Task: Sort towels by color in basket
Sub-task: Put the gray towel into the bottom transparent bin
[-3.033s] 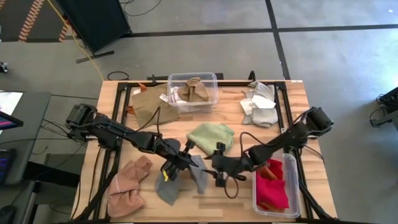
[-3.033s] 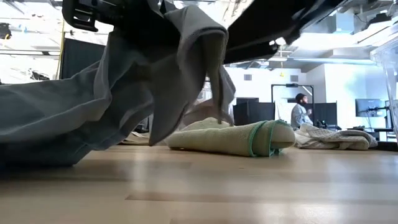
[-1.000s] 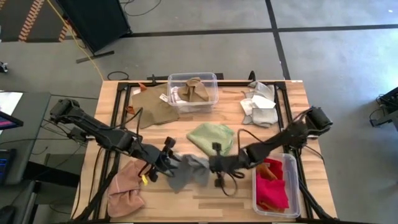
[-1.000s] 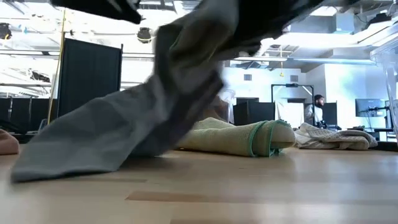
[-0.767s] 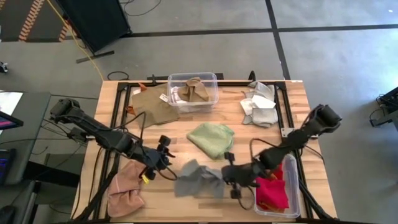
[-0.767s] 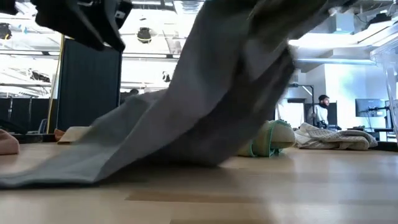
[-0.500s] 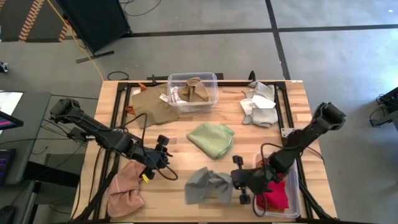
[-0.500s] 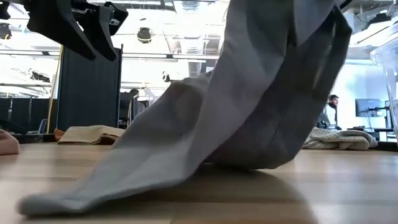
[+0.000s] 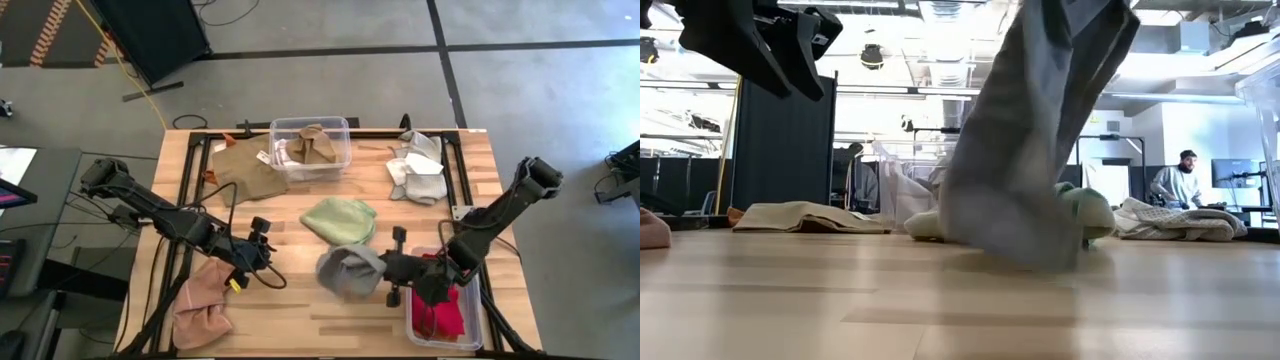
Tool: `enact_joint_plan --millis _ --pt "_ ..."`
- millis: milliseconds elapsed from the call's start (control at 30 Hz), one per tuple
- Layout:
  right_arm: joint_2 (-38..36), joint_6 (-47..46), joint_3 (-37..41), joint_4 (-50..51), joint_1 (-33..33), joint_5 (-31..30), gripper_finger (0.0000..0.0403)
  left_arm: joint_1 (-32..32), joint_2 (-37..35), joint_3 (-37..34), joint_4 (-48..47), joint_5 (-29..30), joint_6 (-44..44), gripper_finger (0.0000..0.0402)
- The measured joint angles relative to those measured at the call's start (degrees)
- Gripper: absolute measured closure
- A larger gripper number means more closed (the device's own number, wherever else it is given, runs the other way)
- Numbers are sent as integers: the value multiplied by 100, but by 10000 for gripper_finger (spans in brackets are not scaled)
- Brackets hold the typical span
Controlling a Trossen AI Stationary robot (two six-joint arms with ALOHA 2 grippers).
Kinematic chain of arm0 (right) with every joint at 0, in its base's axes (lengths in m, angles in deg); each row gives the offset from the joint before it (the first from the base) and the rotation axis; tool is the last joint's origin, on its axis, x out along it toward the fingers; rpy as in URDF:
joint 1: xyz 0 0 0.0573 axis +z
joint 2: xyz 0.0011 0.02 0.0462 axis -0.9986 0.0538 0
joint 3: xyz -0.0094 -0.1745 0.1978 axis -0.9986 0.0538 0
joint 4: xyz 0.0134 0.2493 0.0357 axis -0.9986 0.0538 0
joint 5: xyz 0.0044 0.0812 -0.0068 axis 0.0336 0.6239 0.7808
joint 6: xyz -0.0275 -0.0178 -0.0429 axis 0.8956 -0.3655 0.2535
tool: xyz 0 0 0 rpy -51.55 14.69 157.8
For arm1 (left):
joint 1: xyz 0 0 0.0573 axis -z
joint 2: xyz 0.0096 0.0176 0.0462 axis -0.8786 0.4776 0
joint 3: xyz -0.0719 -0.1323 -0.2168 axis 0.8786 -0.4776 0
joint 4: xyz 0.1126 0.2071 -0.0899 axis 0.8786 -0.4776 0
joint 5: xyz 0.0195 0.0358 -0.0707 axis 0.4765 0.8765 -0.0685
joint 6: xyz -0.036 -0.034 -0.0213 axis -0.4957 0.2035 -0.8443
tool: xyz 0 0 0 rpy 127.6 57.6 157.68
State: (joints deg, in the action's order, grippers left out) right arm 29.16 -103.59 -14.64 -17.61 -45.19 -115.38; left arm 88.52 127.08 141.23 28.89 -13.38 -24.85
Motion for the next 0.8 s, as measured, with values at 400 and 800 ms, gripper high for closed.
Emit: enact_joint_plan --millis 400,800 --pt "-744 466 0 175 1153 -1130 367 0 2 0 -7 0 -12 262" --pt "-1655 1731 0 -248 3049 -2674 367 -2 2 0 -7 0 -74 262"
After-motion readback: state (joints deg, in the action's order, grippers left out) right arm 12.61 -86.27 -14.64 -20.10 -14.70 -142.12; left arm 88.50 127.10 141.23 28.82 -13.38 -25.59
